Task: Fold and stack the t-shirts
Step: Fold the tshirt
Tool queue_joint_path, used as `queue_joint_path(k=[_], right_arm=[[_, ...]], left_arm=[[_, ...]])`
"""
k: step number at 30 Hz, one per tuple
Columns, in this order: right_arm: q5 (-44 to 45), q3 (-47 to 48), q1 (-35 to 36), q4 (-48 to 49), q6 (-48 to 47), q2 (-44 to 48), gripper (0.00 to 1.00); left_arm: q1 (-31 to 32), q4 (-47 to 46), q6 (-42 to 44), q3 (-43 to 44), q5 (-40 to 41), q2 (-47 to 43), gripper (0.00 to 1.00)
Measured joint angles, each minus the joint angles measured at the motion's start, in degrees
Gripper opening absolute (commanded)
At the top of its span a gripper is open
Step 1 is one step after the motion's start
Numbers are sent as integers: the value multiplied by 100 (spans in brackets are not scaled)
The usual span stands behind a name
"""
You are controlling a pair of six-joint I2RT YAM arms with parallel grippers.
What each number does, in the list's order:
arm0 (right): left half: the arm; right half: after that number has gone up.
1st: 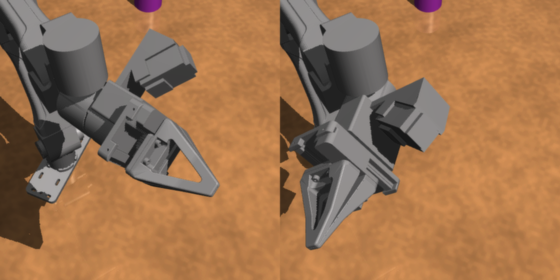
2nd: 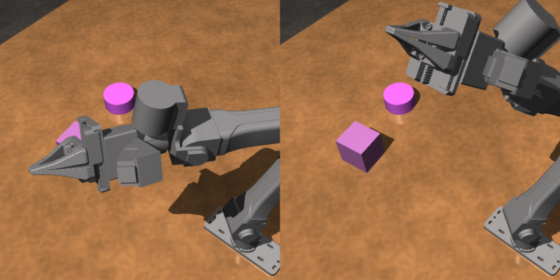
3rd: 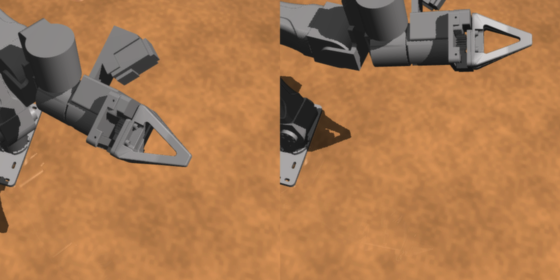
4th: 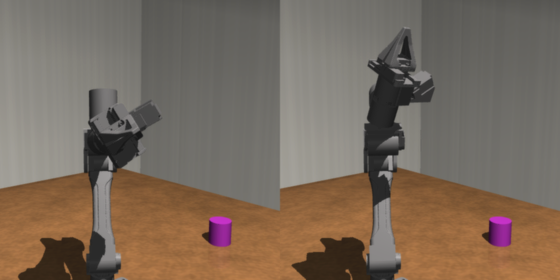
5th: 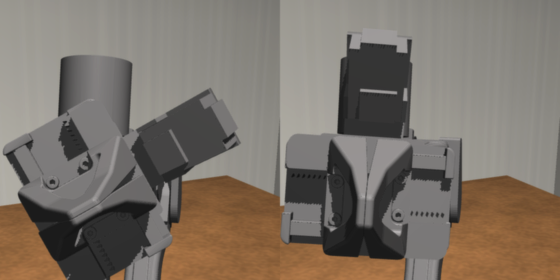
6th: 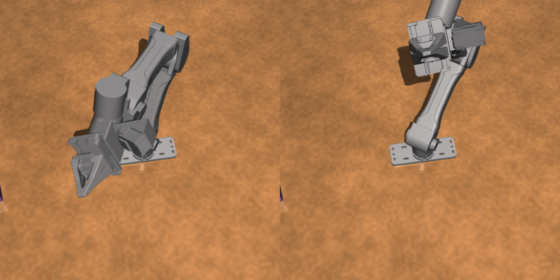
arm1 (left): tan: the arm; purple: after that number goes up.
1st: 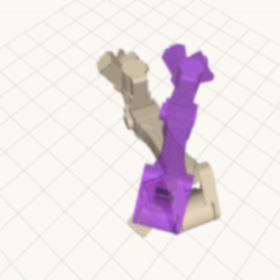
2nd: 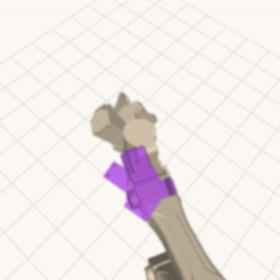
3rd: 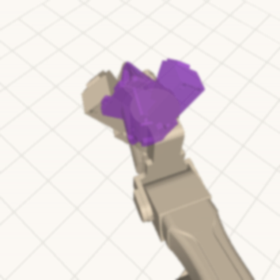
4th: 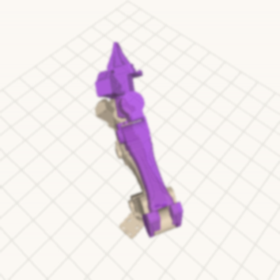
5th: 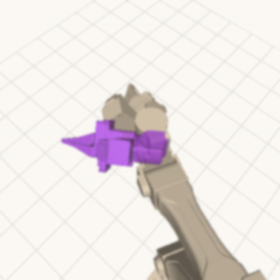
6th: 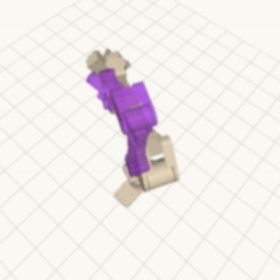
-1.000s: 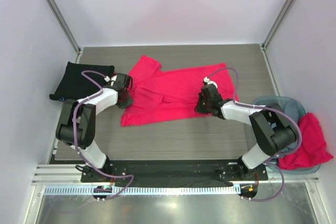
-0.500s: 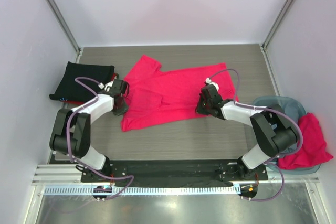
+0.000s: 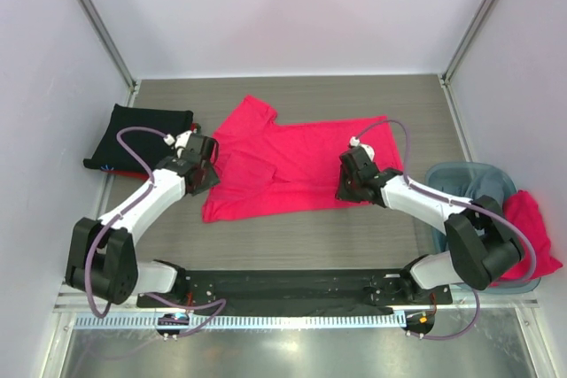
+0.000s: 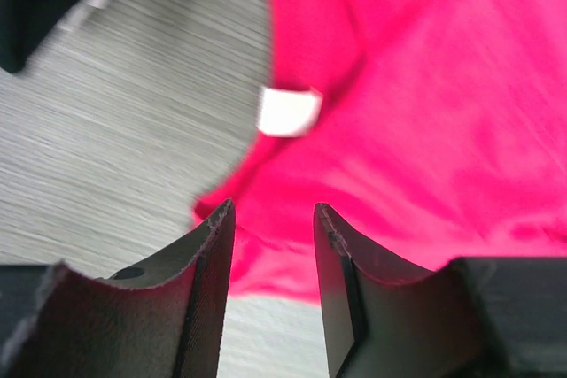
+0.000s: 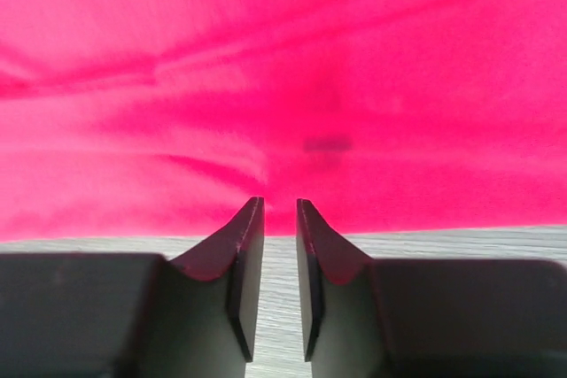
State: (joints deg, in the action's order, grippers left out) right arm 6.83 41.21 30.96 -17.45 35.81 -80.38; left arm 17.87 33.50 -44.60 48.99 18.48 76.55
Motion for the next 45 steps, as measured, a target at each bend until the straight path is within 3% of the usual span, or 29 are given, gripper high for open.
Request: queue_joint_path(k=[5,6,7,12,15,24,34,41,45], right_arm=[[289,496,-382,-313,-81,31,28],[332,562,-562,-334,-92,33,39],[369,608,-791,-343,-85,33,41],[592,629,-2203,-439,-96,31,41],[796,629,-2544,-463,-2,22,41],[1132,1261,-2662,-481,50,-793,45],[1370,1639,-2667,-417,4,-1526,45],[1316,1519,-2667,-332,9,-1567,32],[1335,1519,-2667,-280,13,-1609,31]], left_arm=[[479,155,-120,22,-160,-367,36],[573,153,-160,-9,-199,-439,36],[649,155,-181,-48,-216,-507,35],[979,164,-358,-358,-450,-671,36],[1016,81,-487,-621,-662,-623,36],[927,-144,-874,-1104,-767,-245,37],[68,-511,-942,-1425,-1244,-343,37],[37,-540,-907,-1443,-1270,-374,37],[37,-498,-885,-1464,-1167,-459,37]])
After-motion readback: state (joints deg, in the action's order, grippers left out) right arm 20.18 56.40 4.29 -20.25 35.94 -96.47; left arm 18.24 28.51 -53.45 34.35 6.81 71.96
